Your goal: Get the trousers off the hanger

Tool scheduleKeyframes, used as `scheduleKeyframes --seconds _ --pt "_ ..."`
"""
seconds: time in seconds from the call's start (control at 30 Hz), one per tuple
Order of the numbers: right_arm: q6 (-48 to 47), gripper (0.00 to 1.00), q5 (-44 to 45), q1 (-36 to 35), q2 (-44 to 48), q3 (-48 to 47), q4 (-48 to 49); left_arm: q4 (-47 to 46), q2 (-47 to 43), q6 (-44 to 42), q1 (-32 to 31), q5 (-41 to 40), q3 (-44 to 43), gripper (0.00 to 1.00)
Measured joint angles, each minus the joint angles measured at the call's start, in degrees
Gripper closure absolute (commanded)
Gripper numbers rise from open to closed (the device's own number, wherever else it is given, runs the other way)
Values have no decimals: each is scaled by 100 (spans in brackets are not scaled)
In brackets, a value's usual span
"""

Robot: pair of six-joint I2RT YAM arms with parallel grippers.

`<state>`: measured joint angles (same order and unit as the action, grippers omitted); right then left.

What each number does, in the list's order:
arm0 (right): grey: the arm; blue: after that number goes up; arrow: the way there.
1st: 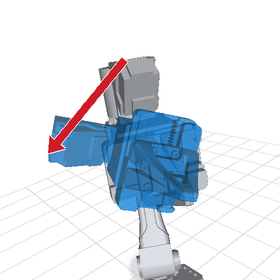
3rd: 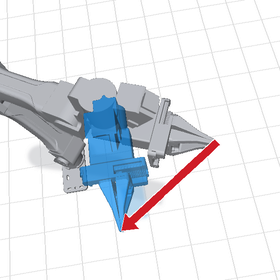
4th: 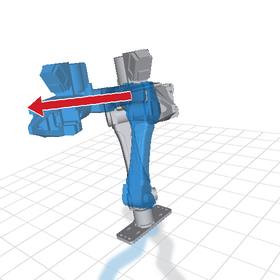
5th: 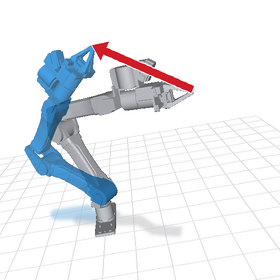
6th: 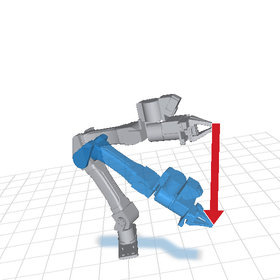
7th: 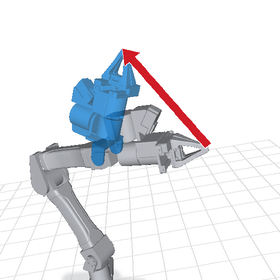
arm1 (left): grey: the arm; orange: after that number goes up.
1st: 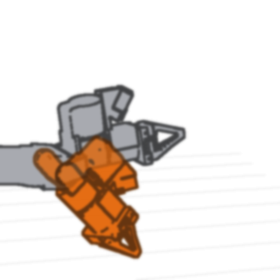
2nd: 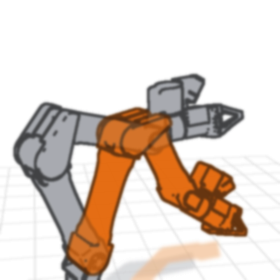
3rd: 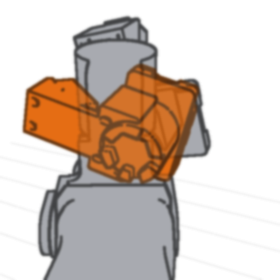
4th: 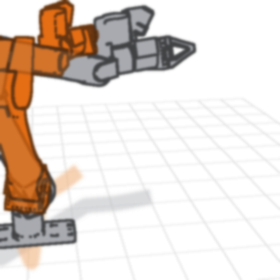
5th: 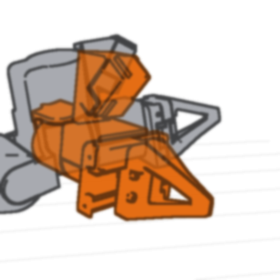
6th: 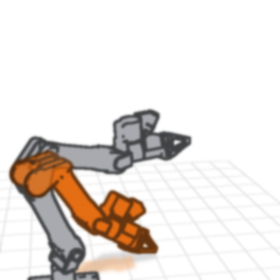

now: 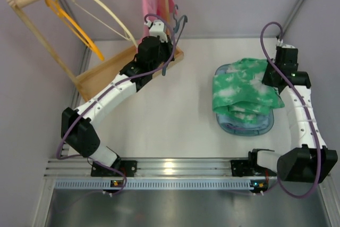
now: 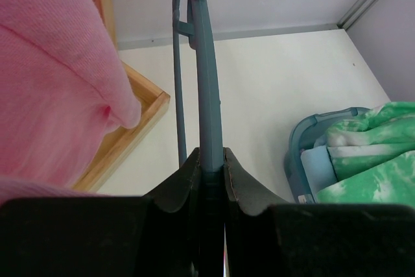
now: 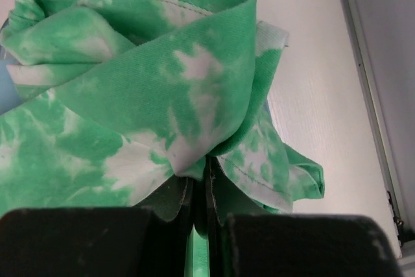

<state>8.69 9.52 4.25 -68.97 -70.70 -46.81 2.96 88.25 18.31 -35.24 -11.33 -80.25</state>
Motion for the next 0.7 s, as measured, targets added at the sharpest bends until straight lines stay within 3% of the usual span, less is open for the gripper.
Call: scheduleKeyframes --seconds 0.13,0.17,0.2,0.23,0.33,0.4,0.43,0.6,0.7 --pt "61 100 0 7 35 326 168 -2 0 0 31 2 0 100" --pt "61 96 28 9 31 356 188 -2 0 0 33 0 0 100" --pt "59 88 74 13 15 363 188 -2 0 0 35 4 0 100" --pt "61 64 133 17 -4 354 199 -2 0 2 35 17 0 100" --pt "-7 32 267 48 -170 197 55 -2 0 7 35 66 0 100" --pt "-101 24 289 76 -413 -173 -181 -2 0 17 35 127 0 100" --pt "-129 2 275 81 -522 -409 -282 -2 0 22 35 153 0 100" --pt "-184 1 -96 79 -1010 -2179 -782 -4 0 26 35 291 0 100" --pt "-129 1 -186 -116 -951 -2625 -785 -4 0 24 35 304 0 100"
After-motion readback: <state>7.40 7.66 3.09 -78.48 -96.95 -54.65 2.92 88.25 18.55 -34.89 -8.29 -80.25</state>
